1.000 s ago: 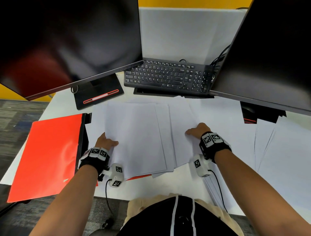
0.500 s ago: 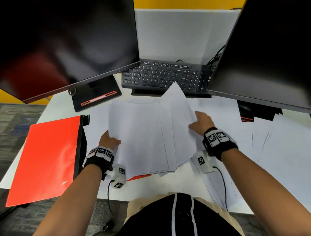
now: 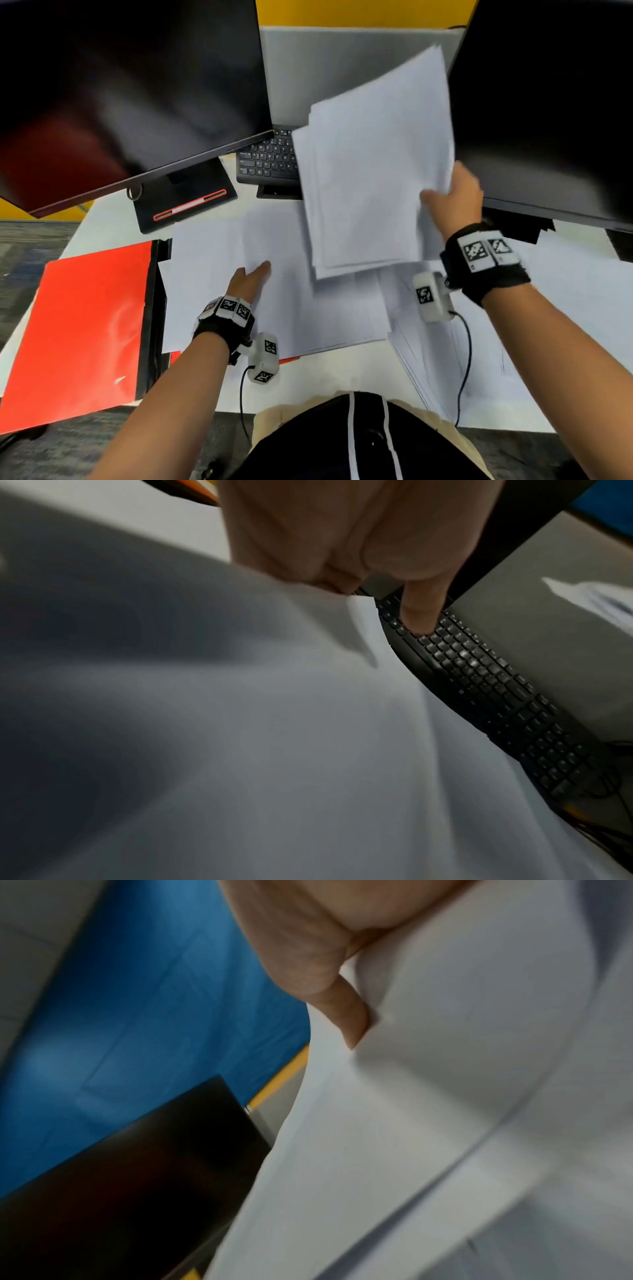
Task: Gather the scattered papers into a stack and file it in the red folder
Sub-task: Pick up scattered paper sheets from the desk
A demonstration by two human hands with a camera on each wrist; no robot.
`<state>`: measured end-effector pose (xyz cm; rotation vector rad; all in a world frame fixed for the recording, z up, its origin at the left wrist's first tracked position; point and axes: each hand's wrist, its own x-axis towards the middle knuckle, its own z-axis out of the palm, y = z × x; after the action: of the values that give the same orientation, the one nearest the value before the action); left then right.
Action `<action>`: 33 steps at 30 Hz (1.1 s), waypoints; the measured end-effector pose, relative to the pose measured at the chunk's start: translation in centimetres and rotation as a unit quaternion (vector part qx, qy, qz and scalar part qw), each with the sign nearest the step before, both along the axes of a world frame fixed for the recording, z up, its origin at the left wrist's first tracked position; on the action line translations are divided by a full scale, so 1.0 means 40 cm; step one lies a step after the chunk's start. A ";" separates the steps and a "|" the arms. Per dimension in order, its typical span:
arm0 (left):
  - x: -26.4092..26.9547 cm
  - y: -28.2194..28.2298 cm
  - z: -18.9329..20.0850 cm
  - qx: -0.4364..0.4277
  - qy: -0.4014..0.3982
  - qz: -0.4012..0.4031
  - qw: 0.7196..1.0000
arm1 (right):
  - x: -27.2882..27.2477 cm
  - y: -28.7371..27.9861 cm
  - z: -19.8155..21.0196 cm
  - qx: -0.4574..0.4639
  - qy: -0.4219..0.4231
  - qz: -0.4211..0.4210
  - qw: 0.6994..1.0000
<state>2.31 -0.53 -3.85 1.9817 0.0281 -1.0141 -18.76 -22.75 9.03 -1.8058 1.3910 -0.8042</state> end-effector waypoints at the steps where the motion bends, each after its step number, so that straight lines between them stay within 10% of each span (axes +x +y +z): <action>1: 0.000 -0.003 0.005 -0.008 0.006 0.004 1.000 | 0.001 0.014 -0.048 0.043 -0.002 0.008 0.999; 7: 0.010 -0.001 0.008 -0.075 0.087 0.027 0.993 | -0.003 0.121 -0.304 0.310 0.044 0.046 0.949; 14: 0.024 -0.016 0.002 -0.023 0.034 0.031 0.999 | -0.008 0.114 -0.320 0.210 0.286 0.092 0.931; 23: 0.006 -0.029 -0.018 0.004 -0.006 0.011 1.000 | 0.022 0.162 -0.344 0.245 0.263 0.291 0.887; 29: -0.001 -0.044 -0.025 0.040 -0.006 -0.023 0.999 | 0.017 0.145 -0.322 0.214 0.295 0.092 0.927; 33: -0.005 -0.058 -0.027 0.030 -0.007 -0.035 0.999 | 0.023 0.135 -0.319 0.255 0.246 0.167 0.920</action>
<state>2.11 -2.85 -4.94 2.0569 -0.0190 -1.0561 -17.85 -17.35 -3.71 -1.7992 1.3639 0.2058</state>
